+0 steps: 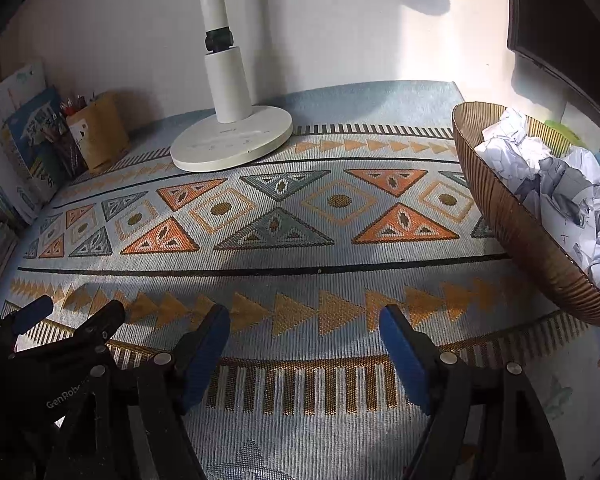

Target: Organize objects

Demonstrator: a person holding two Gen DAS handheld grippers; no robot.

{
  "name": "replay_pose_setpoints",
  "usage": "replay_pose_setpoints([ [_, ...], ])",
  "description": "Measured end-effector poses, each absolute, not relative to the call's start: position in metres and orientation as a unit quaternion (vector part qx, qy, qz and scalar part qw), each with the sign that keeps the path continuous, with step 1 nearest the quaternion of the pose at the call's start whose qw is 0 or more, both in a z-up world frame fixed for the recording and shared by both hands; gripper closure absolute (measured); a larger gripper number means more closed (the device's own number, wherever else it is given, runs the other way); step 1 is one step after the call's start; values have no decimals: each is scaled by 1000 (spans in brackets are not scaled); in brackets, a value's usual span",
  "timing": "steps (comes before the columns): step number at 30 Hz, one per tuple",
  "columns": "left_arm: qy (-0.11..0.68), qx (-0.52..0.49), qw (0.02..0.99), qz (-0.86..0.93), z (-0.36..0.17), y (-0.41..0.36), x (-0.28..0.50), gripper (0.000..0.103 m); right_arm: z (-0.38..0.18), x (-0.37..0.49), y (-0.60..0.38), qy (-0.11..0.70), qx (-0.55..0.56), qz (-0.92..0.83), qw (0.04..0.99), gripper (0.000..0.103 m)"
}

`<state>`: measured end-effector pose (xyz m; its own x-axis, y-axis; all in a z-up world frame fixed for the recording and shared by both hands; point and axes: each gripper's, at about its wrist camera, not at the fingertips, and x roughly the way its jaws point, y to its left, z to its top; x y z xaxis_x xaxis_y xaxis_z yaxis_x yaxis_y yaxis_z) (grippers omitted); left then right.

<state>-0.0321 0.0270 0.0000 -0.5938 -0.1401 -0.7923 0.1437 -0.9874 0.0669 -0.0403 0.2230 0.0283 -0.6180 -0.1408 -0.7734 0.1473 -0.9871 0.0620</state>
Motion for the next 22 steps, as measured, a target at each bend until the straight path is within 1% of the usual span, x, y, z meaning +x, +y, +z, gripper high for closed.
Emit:
replay_pose_setpoints([
  [4, 16, 451, 77, -889, -2, 22, -35, 0, 27, -41, 224, 0, 433, -898, 77, 27],
  [6, 40, 458, 64, -886, -4, 17, -38, 0, 26, -41, 223, 2, 435, -897, 77, 27],
  [10, 39, 455, 69, -887, -4, 18, -40, 0, 24, -43, 224, 1, 442, -893, 78, 27],
  [13, 38, 454, 69, -887, -4, 18, -41, 0, 21, -46, 224, -2, 450, -890, 78, 24],
  [22, 36, 454, 67, -888, -4, 17, -43, 0, 23, -44, 224, -2, 443, -893, 74, 23],
])
